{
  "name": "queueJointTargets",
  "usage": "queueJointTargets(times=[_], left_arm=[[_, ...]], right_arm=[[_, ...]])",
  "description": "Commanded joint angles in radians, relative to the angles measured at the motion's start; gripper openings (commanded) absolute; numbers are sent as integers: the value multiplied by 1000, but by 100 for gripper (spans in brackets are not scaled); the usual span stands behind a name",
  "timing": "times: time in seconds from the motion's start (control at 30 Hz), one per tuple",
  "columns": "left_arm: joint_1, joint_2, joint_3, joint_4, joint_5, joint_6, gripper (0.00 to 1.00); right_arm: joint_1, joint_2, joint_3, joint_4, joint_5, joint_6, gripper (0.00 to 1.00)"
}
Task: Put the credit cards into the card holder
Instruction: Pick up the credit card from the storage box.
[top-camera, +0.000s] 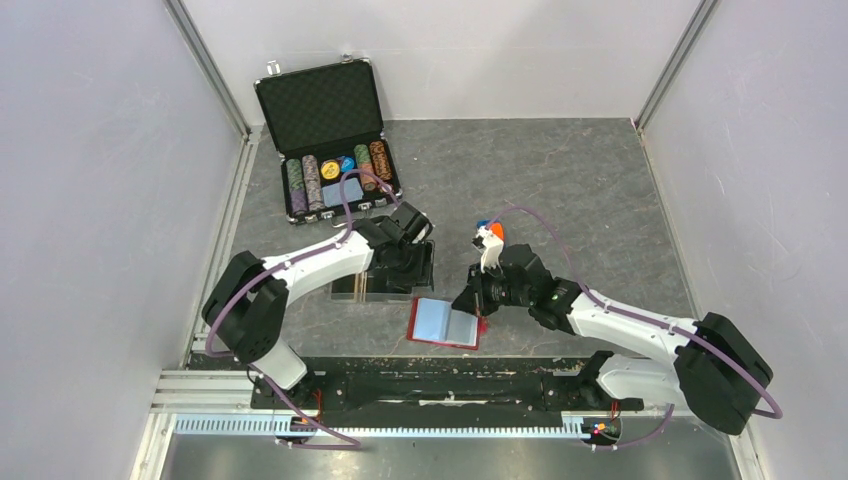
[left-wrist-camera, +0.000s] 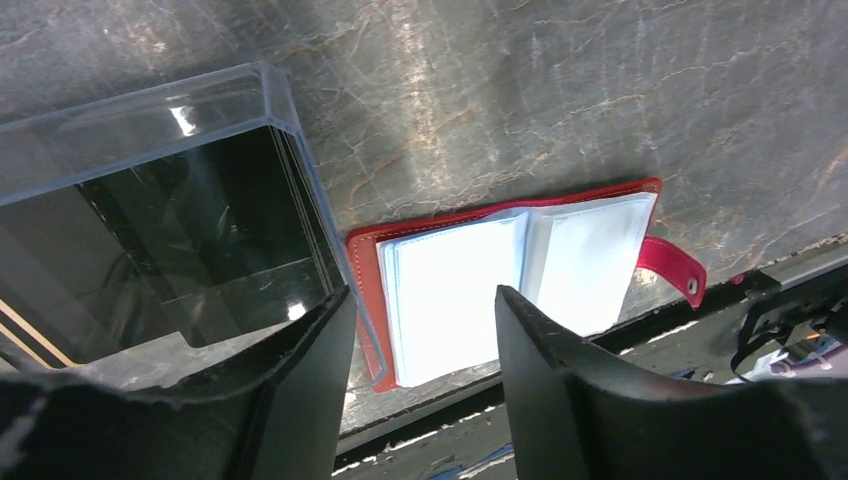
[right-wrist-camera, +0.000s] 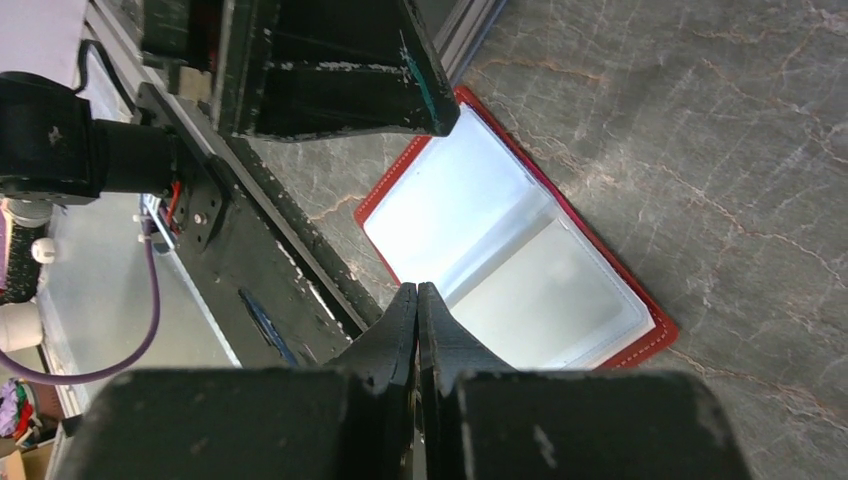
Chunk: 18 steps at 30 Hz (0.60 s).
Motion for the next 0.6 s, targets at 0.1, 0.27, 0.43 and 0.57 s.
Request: queueJointTargets(times=[0.1, 0.27, 0.43, 0.57], left_arm=[[8, -74, 27, 28, -6, -41, 64], [82, -191, -39, 34, 79, -18, 65], [198, -305, -129, 54, 201, -11, 63], [290, -328, -181, 48, 268, 9, 60]], right_arm=[[-2, 2, 48, -56, 38, -60, 3], [1, 69, 70, 4, -16, -46, 9], [3, 138, 119, 51, -63, -43, 22], [3, 200, 181, 76, -87, -32, 33]])
